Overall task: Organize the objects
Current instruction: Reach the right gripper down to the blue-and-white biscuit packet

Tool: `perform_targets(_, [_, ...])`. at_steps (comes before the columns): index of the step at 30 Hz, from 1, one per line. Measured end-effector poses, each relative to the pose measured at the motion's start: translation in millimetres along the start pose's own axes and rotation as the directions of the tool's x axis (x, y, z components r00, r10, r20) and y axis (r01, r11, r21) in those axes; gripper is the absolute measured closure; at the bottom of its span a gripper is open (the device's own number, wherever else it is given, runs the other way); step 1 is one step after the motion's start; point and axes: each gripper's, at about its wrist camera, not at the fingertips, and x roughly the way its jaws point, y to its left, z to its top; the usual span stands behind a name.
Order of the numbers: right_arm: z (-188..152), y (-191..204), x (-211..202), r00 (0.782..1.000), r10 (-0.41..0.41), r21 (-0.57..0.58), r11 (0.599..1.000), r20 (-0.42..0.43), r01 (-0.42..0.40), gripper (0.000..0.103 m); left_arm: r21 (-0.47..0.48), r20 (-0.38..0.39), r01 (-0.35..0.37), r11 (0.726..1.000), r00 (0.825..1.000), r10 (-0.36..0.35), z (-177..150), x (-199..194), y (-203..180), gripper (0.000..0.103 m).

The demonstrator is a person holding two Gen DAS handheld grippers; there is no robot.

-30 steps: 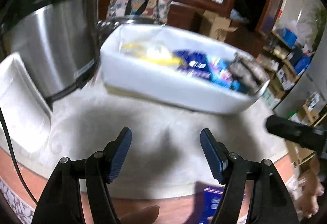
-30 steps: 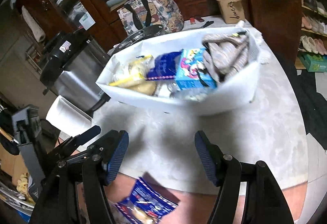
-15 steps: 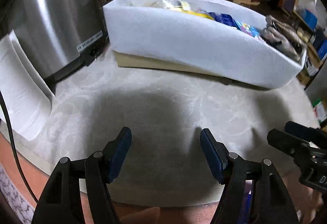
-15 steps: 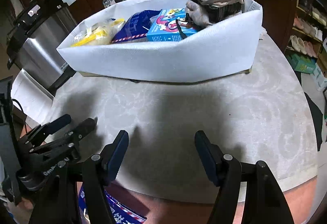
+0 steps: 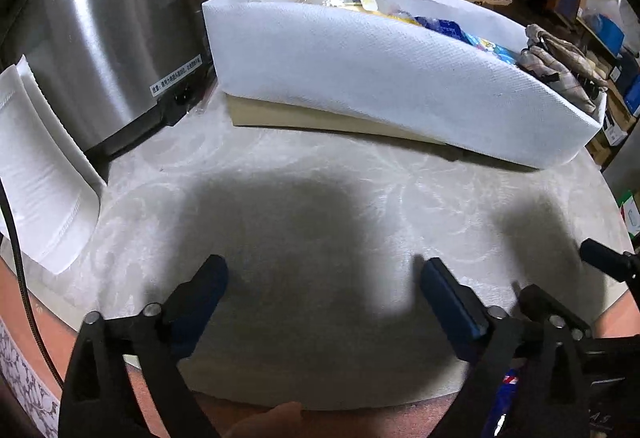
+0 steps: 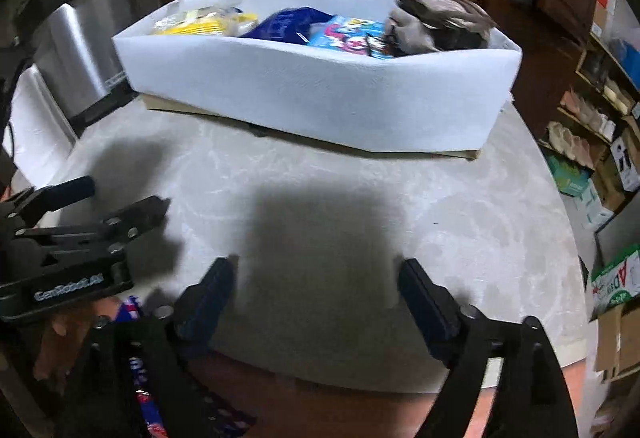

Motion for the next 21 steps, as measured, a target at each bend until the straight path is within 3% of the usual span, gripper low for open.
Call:
perform_targets(5, [-2.8, -6.9, -1.0, 1.0, -0.02, 0.025, 0.999, -0.005, 0.02, 0.008, -0.007, -0.006, -0.006, 1.0, 1.0, 0.006, -2.6, 0.2, -1.7, 0.001])
perform_targets(8, [-6.0, -13.4, -7.1, 1.0, -0.016, 0.043, 0.999, -0.011, 0.017, 0.016, -0.007, -0.006, -0.005, 1.0, 1.0, 0.005, -2.6, 0.1, -2.8, 0.001])
perform_targets(11, [-10.1, -26.3, -23.2, 0.993, 0.103, 0.122, 0.987, 0.062, -0.11, 0.018, -0.007, -0.006, -0.005, 1.0, 1.0, 0.005, -2.0, 0.4, -2.1, 0.001])
perform_targets(13, [-12.1, -33.6, -38.6, 0.969, 0.211, 0.138, 0.964, 0.129, -0.229, 0.022, -0.007, -0.006, -0.005, 1.0, 1.0, 0.005, -2.0, 0.4, -1.2, 0.001])
perform_targets(15, [-13.9, -28.8, -51.6, 0.93, 0.33, 0.063, 0.937, 0.164, -0.344, 0.023, -0.007, -0.006, -0.005, 1.0, 1.0, 0.005, -1.8, 0.6, -1.5, 0.001])
perform_targets(18, [-19.0, -9.1, -50.7, 0.879, 0.472, -0.053, 0.882, 0.069, -0.469, 0.023, -0.007, -0.006, -0.005, 1.0, 1.0, 0.005, -1.4, 0.8, -0.8, 0.001])
perform_targets(19, [-21.6, 0.9, -49.9, 0.87, 0.493, -0.097, 0.867, 0.028, -0.488, 0.023, -0.007, -0.006, -0.005, 1.0, 1.0, 0.005, -0.8, 1.1, -1.1, 0.001])
perform_targets(21, [-27.0, 15.7, -51.8, 0.877, 0.48, -0.171, 0.865, 0.005, -0.472, 0.023, -0.007, -0.007, -0.005, 1.0, 1.0, 0.005, -0.7, 1.1, -0.2, 0.001])
